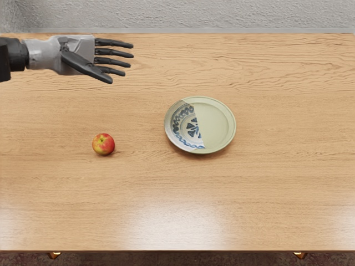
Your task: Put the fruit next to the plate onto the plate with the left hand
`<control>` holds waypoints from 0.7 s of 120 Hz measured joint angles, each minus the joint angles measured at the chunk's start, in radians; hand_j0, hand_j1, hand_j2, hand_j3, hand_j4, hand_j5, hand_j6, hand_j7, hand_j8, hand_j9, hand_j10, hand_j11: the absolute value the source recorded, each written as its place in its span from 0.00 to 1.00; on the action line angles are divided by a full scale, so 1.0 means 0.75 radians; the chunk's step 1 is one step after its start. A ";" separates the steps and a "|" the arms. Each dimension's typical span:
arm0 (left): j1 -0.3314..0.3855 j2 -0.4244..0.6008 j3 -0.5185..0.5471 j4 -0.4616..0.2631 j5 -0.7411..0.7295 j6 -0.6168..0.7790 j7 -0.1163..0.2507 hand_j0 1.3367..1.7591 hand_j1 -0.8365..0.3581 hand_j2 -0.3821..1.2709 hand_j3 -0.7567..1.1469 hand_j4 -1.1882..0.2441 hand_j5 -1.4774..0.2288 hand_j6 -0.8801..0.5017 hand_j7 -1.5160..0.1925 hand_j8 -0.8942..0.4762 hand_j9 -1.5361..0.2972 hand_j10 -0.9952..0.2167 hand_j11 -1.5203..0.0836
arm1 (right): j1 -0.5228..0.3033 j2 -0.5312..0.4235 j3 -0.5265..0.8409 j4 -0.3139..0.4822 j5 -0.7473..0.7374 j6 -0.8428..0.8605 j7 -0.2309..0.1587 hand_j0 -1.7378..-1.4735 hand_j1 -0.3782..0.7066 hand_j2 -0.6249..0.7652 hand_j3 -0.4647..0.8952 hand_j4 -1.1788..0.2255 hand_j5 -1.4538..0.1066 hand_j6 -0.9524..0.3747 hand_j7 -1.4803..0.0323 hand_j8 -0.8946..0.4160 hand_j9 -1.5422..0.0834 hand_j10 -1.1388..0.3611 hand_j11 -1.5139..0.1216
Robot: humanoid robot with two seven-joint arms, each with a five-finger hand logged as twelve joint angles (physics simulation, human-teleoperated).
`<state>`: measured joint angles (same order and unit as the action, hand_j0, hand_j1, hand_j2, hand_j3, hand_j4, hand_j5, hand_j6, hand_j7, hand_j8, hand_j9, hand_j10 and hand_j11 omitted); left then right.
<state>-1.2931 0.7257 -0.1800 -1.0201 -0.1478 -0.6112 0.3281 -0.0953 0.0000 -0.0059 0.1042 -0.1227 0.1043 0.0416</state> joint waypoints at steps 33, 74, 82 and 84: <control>0.024 0.001 0.040 -0.003 0.173 0.000 0.002 0.76 0.75 0.26 0.40 0.66 0.68 0.46 0.70 0.48 0.67 0.62 0.75 | -0.002 0.000 0.001 -0.007 0.000 0.000 0.000 0.30 0.07 0.44 0.34 0.81 0.90 0.69 0.95 0.65 0.92 0.73 0.90; 0.078 0.279 0.072 -0.413 0.791 0.000 0.118 0.76 0.75 0.26 0.40 0.66 0.68 0.46 0.70 0.47 0.67 0.62 0.75 | -0.002 0.000 0.002 -0.007 0.000 0.000 0.000 0.30 0.07 0.44 0.34 0.81 0.90 0.69 0.95 0.65 0.92 0.73 0.90; 0.072 0.283 0.099 -0.521 0.836 0.052 0.129 0.76 0.75 0.26 0.40 0.66 0.68 0.46 0.70 0.47 0.67 0.62 0.75 | -0.002 0.000 0.002 -0.007 0.000 0.000 0.000 0.30 0.07 0.44 0.34 0.81 0.90 0.69 0.95 0.65 0.92 0.73 0.90; 0.066 0.284 0.105 -0.542 0.844 0.071 0.131 0.76 0.75 0.26 0.40 0.66 0.68 0.46 0.70 0.47 0.67 0.62 0.75 | -0.002 0.000 0.002 -0.007 0.000 0.000 0.000 0.30 0.07 0.44 0.34 0.81 0.90 0.69 0.95 0.65 0.92 0.73 0.90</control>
<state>-1.2433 0.9387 -0.1016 -1.4268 0.4853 -0.5581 0.4264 -0.0966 0.0000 -0.0046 0.0987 -0.1227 0.1043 0.0415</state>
